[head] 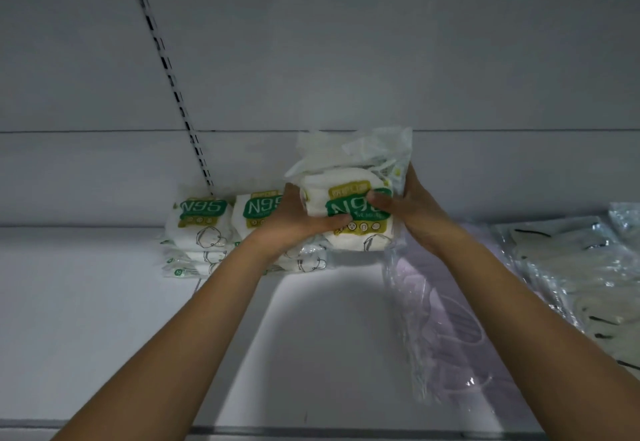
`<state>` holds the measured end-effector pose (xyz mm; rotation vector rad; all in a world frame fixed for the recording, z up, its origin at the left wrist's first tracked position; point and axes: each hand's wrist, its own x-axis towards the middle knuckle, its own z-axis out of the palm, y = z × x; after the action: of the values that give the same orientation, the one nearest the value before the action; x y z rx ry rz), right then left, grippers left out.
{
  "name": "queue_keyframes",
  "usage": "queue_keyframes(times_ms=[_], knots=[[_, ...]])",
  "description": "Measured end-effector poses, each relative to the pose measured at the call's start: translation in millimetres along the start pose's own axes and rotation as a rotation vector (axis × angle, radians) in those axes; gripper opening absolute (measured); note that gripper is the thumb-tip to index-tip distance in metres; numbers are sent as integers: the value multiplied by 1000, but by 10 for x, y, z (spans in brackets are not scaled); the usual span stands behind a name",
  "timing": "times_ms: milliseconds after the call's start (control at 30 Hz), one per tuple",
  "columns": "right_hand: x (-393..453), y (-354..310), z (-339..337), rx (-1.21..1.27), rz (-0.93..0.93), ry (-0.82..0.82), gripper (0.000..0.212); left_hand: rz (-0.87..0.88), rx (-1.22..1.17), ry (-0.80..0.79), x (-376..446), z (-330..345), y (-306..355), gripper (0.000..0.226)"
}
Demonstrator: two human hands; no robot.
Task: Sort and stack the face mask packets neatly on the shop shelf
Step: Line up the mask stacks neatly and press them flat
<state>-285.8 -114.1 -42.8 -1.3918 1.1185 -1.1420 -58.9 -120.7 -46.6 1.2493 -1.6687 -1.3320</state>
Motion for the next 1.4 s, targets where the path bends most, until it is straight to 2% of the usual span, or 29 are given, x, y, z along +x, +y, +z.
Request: queue_keyframes(times_ms=[67, 100, 167, 233, 300, 400, 433, 500, 533, 600, 633, 700, 767, 833, 900, 933, 1000, 1033, 1067, 1167, 1267, 1333, 1400], knots=[[38, 22, -75, -150, 1, -48, 113, -33, 185, -36, -7, -76, 83, 66], [43, 44, -90, -211, 14, -59, 113, -40, 311, -59, -3, -110, 119, 63], [43, 169, -105, -259, 29, -62, 93, -3, 647, -85, 1, -175, 154, 87], [-5, 326, -90, -284, 45, -103, 79, 43, 828, -104, 19, -201, 127, 108], [-39, 463, -55, -306, 88, -74, 93, 49, 821, -107, 56, -200, 44, 108], [-46, 551, 41, -252, 68, 60, 113, 102, 858, -27, 165, -179, -116, 94], [-53, 572, 52, -302, 65, 80, 111, 130, 892, -4, 222, -181, -173, 92], [-38, 555, 57, -433, 37, 42, 93, 152, 932, -21, 297, -224, -261, 93], [-27, 493, 48, -472, 61, 24, 94, 162, 951, -57, 309, -262, -283, 96], [26, 317, -4, -600, 134, 42, 125, 177, 985, -155, 240, -403, -246, 103], [16, 160, 7, -671, 203, 82, 134, 170, 926, -190, 171, -516, -216, 104], [5, -145, 94, -696, 207, 219, 133, 133, 647, -153, 17, -814, -183, 96], [-31, -425, 348, -747, 28, 378, 115, 131, 410, 104, -112, -1153, -248, 72], [11, -539, 741, -828, -288, 488, 83, 34, 333, 482, -159, -1488, -445, 58], [86, -513, 1238, -851, -450, 388, 55, -249, 343, 723, -198, -1745, -696, 69], [119, -477, 1502, -848, -448, 272, 48, -411, 341, 752, -224, -1832, -811, 80], [201, -294, 1968, -928, -336, 24, 44, -614, 208, 682, -254, -1907, -1013, 102], [263, -160, 2150, -998, -276, -64, 44, -626, 79, 630, -289, -1887, -1053, 103], [333, -13, 2280, -1055, -219, -115, 42, -613, -42, 581, -330, -1839, -1048, 91], [432, 227, 2417, -1038, -110, -150, 37, -577, -229, 445, -335, -1800, -1023, 62], [405, 324, 2393, -968, -98, -199, 31, -618, -399, 235, -305, -1876, -931, 65], [377, 423, 2359, -962, -160, -230, 26, -691, -390, 171, -285, -1921, -931, 68], [358, 493, 2347, -967, -189, -271, 31, -688, -353, 137, -300, -1884, -921, 60]])
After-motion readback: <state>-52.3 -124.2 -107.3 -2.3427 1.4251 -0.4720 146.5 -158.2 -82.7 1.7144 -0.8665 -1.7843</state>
